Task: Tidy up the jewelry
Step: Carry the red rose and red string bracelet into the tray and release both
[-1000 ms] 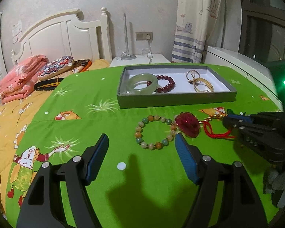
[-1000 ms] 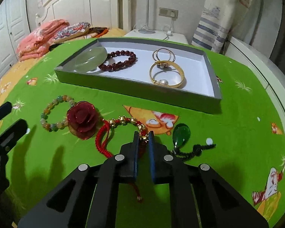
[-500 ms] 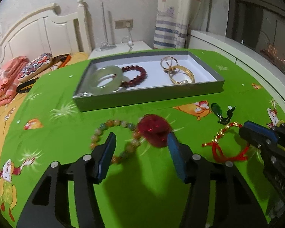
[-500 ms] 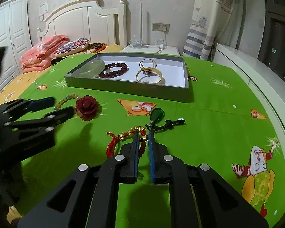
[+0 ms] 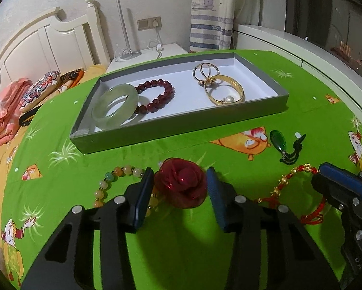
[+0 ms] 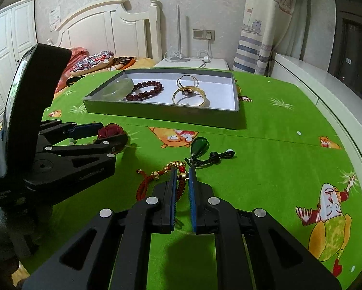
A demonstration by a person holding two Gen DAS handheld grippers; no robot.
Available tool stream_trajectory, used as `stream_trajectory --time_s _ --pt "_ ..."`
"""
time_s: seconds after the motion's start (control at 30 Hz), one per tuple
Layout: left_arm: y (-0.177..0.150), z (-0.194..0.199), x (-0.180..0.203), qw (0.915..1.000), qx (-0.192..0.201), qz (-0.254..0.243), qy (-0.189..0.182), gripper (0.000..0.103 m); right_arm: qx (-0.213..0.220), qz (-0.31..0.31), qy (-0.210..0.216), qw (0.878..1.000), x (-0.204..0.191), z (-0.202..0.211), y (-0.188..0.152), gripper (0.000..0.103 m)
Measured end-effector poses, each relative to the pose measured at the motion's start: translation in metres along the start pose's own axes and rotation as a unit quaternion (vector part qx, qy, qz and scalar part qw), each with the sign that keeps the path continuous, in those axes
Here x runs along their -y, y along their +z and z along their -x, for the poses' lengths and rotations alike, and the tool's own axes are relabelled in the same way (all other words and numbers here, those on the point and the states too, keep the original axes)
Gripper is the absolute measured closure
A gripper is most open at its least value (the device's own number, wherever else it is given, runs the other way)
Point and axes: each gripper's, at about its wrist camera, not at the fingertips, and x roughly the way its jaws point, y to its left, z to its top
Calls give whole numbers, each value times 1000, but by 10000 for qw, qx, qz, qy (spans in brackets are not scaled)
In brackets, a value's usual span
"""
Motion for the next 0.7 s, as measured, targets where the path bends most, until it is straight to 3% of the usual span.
stream_trajectory --time_s 0.2,0.47,0.7 --pt "-2 0 2 10000 13 -58 -12 61 11 6 -10 10000 0 1 -1 93" --pt "-14 27 -5 9989 456 3 69 61 71 -1 4 10000 -1 3 -1 93" --pt "-36 63 -27 9953 858 393 210 61 268 80 176 9995 -13 14 -3 93"
